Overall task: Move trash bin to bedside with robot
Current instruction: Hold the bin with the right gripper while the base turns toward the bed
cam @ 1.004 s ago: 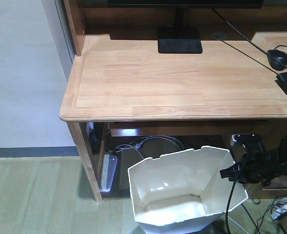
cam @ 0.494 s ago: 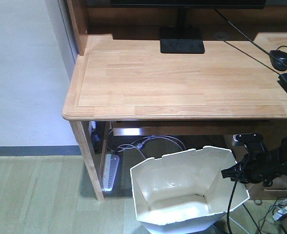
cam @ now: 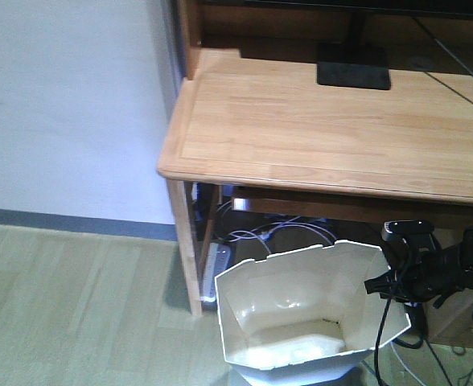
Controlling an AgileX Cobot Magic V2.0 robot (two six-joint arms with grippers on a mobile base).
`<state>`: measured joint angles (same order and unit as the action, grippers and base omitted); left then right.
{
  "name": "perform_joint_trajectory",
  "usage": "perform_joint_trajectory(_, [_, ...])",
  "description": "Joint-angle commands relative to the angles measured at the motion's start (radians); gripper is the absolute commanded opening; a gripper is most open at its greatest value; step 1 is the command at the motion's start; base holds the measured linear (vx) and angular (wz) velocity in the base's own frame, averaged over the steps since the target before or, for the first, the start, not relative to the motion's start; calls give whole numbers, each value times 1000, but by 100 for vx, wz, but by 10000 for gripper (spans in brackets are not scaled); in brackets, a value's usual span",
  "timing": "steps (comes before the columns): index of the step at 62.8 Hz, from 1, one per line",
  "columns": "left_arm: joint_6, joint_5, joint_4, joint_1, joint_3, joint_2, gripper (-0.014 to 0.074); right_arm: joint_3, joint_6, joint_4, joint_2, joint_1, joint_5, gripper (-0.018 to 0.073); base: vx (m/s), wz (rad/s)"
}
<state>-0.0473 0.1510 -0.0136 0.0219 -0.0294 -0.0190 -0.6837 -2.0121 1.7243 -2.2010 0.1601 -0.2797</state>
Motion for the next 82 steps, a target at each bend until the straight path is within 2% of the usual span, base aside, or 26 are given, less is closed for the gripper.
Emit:
perform_joint_trajectory(1, [-9, -78, -4, 5, -28, -10, -6, -13, 5, 54, 61, 5, -163, -6, -9, 36])
perform_joint_trajectory(82, [-9, -78, -4, 5, -28, -10, -6, -13, 5, 54, 61, 5, -163, -6, -7, 38])
